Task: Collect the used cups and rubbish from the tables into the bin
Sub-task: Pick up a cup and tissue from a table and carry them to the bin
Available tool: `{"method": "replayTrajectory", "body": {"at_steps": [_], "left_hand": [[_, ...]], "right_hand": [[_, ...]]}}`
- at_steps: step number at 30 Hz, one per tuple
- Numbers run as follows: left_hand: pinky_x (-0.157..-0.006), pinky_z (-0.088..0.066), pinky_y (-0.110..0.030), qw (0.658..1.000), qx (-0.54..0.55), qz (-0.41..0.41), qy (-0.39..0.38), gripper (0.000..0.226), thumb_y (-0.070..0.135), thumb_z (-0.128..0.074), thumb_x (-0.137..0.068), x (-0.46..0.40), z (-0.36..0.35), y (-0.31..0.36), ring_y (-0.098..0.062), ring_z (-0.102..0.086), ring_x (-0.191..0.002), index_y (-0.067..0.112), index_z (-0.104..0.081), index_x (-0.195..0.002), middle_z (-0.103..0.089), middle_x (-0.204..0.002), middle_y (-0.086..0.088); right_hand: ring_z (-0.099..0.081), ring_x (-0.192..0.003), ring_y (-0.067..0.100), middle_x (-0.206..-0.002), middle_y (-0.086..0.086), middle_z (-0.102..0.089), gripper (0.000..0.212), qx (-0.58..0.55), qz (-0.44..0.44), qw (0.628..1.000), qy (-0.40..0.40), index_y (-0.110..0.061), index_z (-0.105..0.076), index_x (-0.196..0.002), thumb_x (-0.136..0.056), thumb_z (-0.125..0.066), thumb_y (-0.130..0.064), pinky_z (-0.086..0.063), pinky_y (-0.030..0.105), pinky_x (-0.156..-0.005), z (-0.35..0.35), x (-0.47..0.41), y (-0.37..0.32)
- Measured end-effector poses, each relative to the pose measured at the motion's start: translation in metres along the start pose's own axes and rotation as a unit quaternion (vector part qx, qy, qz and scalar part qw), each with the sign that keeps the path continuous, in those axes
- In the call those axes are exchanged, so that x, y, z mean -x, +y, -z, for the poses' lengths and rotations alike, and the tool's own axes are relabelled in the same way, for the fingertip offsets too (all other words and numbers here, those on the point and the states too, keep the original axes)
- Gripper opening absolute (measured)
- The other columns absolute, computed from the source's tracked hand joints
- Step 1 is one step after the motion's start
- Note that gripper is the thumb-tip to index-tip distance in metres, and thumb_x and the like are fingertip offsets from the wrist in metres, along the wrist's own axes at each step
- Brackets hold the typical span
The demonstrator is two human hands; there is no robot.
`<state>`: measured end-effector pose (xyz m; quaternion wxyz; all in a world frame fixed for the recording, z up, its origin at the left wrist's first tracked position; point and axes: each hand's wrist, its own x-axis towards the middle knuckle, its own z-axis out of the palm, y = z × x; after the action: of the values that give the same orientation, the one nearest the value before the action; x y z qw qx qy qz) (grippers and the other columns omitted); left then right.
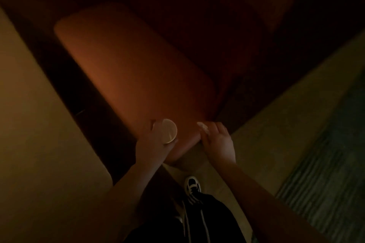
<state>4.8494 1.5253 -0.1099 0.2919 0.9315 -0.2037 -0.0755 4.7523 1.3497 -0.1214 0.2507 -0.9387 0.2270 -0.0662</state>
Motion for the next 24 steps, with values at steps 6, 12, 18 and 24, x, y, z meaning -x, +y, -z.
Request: {"method": "replayTrajectory", "body": {"at_steps": [6, 12, 18, 24], "left_hand": [[-0.078, -0.037, -0.031, 0.98, 0.051, -0.161, -0.11, 0.082, 0.04, -0.082, -0.065, 0.042, -0.044, 0.051, -0.025, -0.049, -0.11, 0.026, -0.04, -0.134, -0.045, -0.128, -0.008], [-0.079, -0.044, -0.036, 0.916, 0.034, -0.345, -0.203, 0.08, 0.04, -0.084, -0.062, 0.111, -0.093, 0.119, -0.028, -0.051, -0.105, 0.02, -0.048, -0.13, -0.051, -0.118, -0.007], [-0.081, -0.032, -0.023, 0.81, 0.05, -0.464, -0.355, 0.081, 0.033, -0.083, -0.067, 0.232, -0.138, 0.194, -0.026, -0.046, -0.113, 0.017, -0.045, -0.136, -0.045, -0.129, -0.01], [-0.078, -0.047, -0.033, 0.666, 0.024, -0.612, -0.426, 0.08, 0.042, -0.081, -0.066, 0.377, -0.173, 0.248, -0.024, -0.05, -0.105, 0.021, -0.044, -0.134, -0.046, -0.123, -0.006]], "right_hand": [[-0.056, -0.094, 0.015, -0.103, 0.0, -0.059, 0.027, -0.025, -0.151, 0.981, 0.123, -0.021, -0.058, -0.114, -0.096, -0.044, -0.036, -0.05, 0.032, -0.078, 0.033, 0.115, 0.034], [-0.056, -0.094, 0.013, -0.104, -0.003, -0.058, 0.039, -0.012, -0.376, 0.899, 0.227, -0.025, -0.056, -0.111, -0.092, -0.031, -0.05, -0.051, 0.034, -0.083, 0.055, 0.258, 0.065], [-0.054, -0.089, 0.012, -0.101, -0.002, -0.057, 0.032, 0.024, -0.543, 0.772, 0.33, -0.022, -0.057, -0.113, -0.098, -0.036, -0.043, -0.05, 0.034, -0.08, 0.069, 0.423, 0.07], [-0.054, -0.083, 0.012, -0.097, -0.004, -0.058, 0.028, 0.022, -0.648, 0.623, 0.438, -0.023, -0.058, -0.108, -0.098, -0.039, -0.041, -0.05, 0.031, -0.072, 0.055, 0.57, 0.052]]}}
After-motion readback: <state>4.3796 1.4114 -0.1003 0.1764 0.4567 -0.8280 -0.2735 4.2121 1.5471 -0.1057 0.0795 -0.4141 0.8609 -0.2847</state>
